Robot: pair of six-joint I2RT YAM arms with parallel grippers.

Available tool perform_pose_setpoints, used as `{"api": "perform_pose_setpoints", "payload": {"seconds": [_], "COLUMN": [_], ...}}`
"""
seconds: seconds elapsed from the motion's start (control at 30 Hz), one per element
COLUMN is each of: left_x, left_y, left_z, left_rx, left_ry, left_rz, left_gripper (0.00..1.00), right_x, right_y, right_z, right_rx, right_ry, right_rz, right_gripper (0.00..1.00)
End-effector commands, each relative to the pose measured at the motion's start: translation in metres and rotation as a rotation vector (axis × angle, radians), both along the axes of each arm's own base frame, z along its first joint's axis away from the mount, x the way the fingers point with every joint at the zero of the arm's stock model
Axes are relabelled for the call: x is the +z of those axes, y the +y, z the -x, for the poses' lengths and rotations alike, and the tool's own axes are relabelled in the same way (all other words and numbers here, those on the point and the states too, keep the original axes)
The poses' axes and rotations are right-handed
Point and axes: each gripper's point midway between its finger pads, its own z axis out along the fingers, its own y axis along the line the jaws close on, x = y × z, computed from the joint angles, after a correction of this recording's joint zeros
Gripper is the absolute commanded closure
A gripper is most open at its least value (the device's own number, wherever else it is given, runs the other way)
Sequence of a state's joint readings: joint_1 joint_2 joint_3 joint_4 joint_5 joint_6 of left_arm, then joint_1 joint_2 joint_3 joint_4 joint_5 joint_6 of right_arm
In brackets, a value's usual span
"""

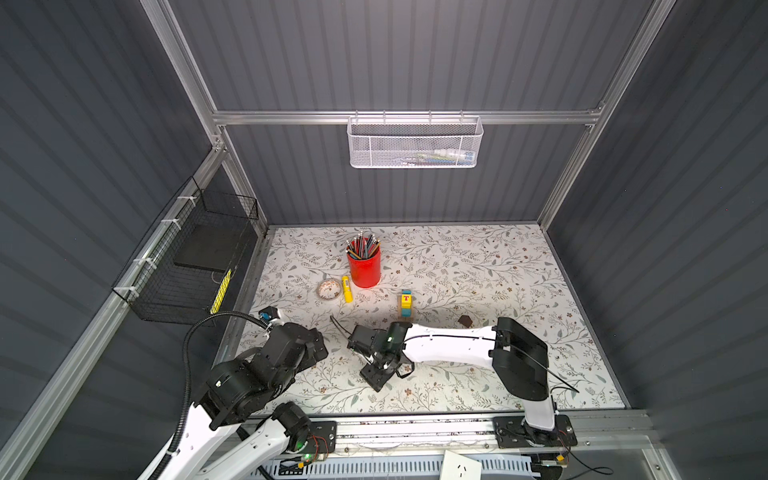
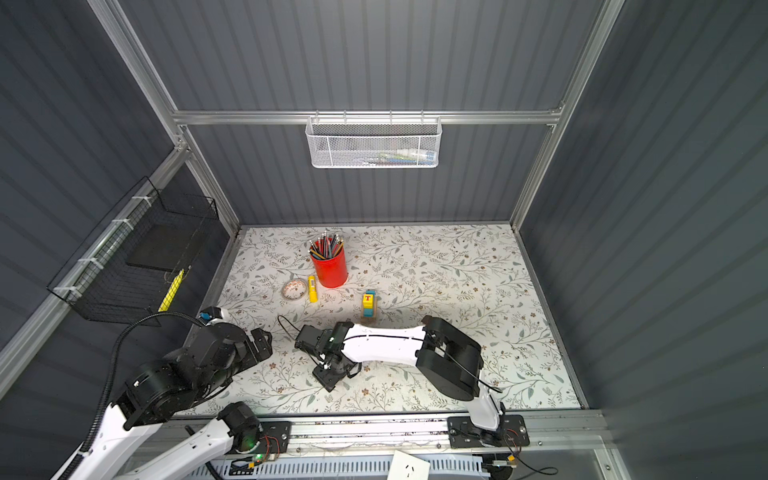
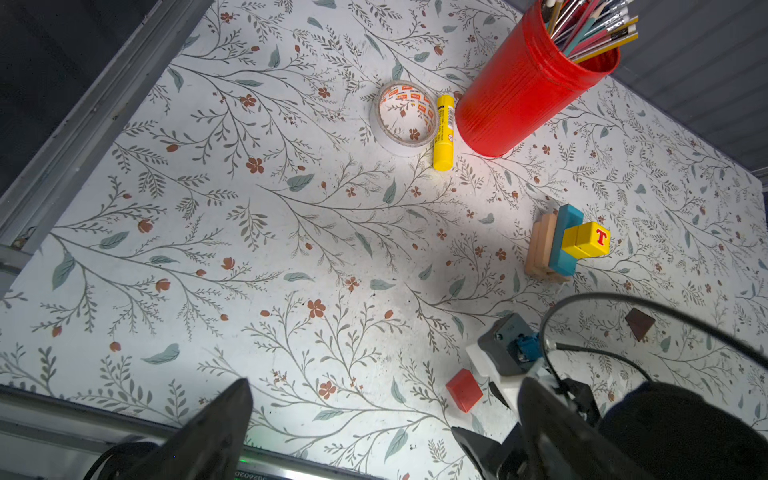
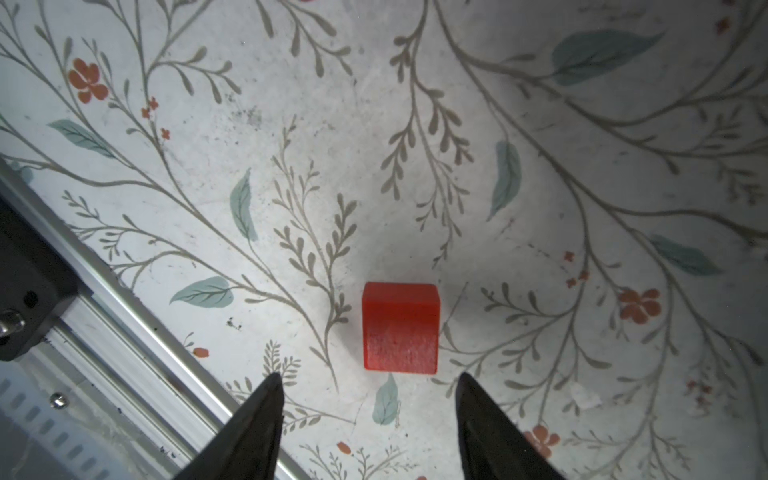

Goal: Build the wood block tower
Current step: 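Lower the right gripper onto the red cube and grasp it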

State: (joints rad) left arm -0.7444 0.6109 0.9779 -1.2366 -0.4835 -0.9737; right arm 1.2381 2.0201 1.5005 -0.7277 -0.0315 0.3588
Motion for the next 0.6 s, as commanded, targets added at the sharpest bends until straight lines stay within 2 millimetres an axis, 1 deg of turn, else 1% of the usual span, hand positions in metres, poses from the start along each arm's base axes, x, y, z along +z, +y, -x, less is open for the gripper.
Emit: {"api": "perform_pose_setpoints", "payload": {"seconds": [0.0,0.07,0.17,0.33,0.57], "left_x": [0.005,0.005,0.005,0.004,0.002], "left_y": [0.009,0.009,0.009,0.009,0.006], "left_z": [0.003,0.003,0.003,0.004,0.001], "left_rx": [0.029,0.031,0.030,0.033,0.028], "left_ry": [-0.006,-0.007,-0.008,-0.008,0.000], "left_rz": [-0.018,-0.014,-0.010,-0.007,-0.011], "left_gripper": [0.01,0.01,0.01,0.01,0.01], "right_x": [-0.003,-0.007,-0.010,-0.016,-0.022], "right_y": [-0.004,-0.004,-0.007,-0.009,-0.010], "right_z": [-0.005,-0.006,-0.013,-0.017,-0.016], "right_rx": [-0.020,-0.022,-0.040,-0.060,-0.062], "right_ry": [-0.020,-0.017,-0.043,-0.025,0.002], "right_rz": [0.055,0.079,0.116,0.135,0.152], "right_gripper": [0.38,0.40,0.43,0.48,0.55]}}
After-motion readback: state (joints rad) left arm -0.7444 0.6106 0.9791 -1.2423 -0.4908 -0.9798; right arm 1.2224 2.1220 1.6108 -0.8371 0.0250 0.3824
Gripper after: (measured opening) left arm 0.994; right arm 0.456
